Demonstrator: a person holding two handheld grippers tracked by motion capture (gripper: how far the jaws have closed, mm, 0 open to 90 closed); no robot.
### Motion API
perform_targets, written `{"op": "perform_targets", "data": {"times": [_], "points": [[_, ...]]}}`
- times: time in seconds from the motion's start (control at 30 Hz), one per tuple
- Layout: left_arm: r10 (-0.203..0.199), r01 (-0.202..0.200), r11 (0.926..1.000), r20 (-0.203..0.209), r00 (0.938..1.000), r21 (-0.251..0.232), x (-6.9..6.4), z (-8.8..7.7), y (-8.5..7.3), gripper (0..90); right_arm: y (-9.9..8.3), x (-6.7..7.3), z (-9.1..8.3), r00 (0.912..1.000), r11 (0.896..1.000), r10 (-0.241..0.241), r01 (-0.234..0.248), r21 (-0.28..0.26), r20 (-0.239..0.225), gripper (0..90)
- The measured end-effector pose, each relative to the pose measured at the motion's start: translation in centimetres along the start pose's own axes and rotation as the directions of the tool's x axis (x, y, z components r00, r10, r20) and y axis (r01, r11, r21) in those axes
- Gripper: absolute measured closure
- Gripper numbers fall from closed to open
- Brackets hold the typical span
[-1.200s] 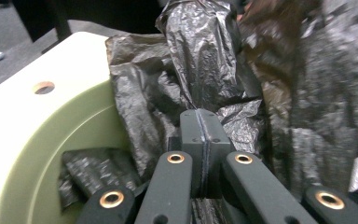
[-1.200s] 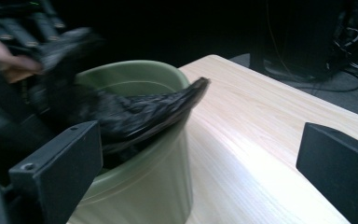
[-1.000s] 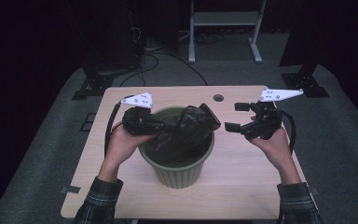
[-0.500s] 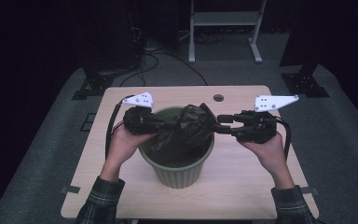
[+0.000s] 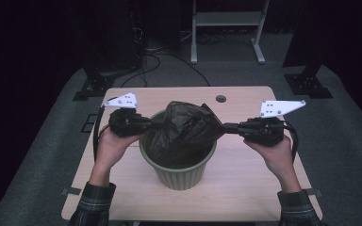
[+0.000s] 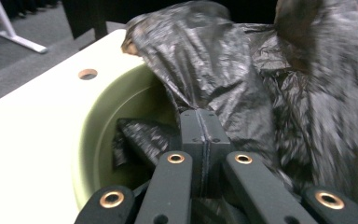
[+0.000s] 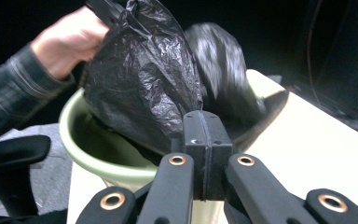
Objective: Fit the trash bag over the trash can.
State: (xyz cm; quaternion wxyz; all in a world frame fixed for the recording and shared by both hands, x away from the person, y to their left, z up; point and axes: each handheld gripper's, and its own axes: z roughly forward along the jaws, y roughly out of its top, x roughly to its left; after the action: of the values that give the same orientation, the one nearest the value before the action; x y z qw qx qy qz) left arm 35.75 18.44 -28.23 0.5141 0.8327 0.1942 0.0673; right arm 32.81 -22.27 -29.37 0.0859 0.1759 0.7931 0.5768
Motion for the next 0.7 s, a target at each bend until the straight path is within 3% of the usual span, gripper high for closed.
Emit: {"op": "perform_targets", "data": {"times": [0.3, 0.5, 0.7], "points": [[-0.038, 0.034, 0.9977, -0.063, 0.9973, -0.058, 0.4, -4.7, -2.8, 90.0, -1.8, -1.5, -1.8, 0.9964, 0.999, 0.044, -0.044, 0.001, 0.072, 89.9], [-0.069, 0.062, 0.9951, -0.089, 0.9936, -0.077, 0.4, -6.3, -4.9, 90.0, -2.8, -2.5, -3.3, 0.9909, 0.997, 0.072, -0.073, 0.001, 0.114, 89.9], [-0.103, 0.094, 0.9925, -0.119, 0.9876, -0.077, 0.5, -7.2, -7.2, 90.0, -4.0, -2.5, -4.5, 0.9886, 0.997, 0.075, -0.077, 0.014, 0.130, 89.9]]}}
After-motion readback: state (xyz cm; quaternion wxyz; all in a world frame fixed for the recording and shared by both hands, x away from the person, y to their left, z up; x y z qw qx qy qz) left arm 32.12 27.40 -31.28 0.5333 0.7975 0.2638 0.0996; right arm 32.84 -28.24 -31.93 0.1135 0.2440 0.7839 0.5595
